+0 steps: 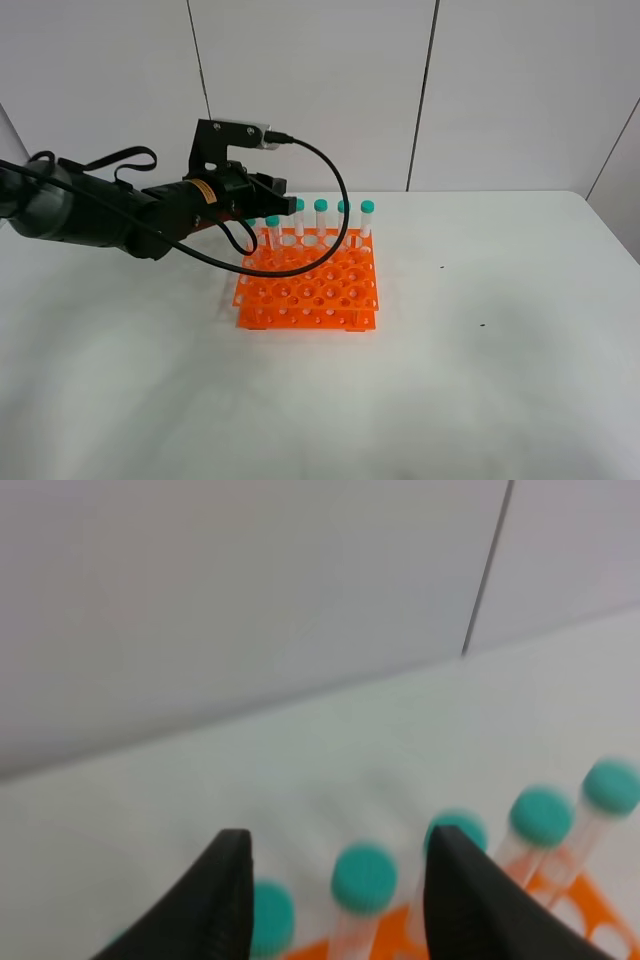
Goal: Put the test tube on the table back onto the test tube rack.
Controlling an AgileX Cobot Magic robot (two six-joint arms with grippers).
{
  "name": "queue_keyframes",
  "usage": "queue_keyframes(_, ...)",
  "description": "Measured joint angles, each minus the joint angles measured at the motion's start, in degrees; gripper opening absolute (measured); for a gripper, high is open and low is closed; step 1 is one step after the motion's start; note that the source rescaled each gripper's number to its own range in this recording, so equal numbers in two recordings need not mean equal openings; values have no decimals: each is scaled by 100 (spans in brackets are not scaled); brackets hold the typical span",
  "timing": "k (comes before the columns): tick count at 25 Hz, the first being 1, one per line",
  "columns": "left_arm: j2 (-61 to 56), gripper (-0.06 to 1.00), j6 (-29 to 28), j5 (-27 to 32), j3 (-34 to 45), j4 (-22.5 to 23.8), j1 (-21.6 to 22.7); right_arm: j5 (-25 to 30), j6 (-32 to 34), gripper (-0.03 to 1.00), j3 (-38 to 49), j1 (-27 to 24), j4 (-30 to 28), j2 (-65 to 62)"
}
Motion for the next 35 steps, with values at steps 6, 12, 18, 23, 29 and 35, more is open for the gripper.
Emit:
queue_keyframes(6, -905, 41, 0, 1035, 0, 0, 0, 0, 0, 89, 0, 0, 0, 0)
queue_keyframes(12, -1568, 86, 46, 2460, -80, 4, 0, 0, 0, 89, 0, 0, 0, 0)
queue_keyframes(18, -1548, 98, 154, 5130, -1133, 4, 25, 0, 0, 89, 0, 0, 0, 0)
queue_keyframes(23, -897, 99, 807, 7168, -2321, -662, 437, 0, 0, 89, 0, 0, 0, 0)
queue_keyframes(29, -7, 99, 1180, 8657, -3296, -1084, 1116, 0, 0, 89, 0, 0, 0, 0)
queue_keyframes(35, 116, 99, 1163, 9048, -3375, -990, 1921, 0, 0, 89, 0, 0, 0, 0)
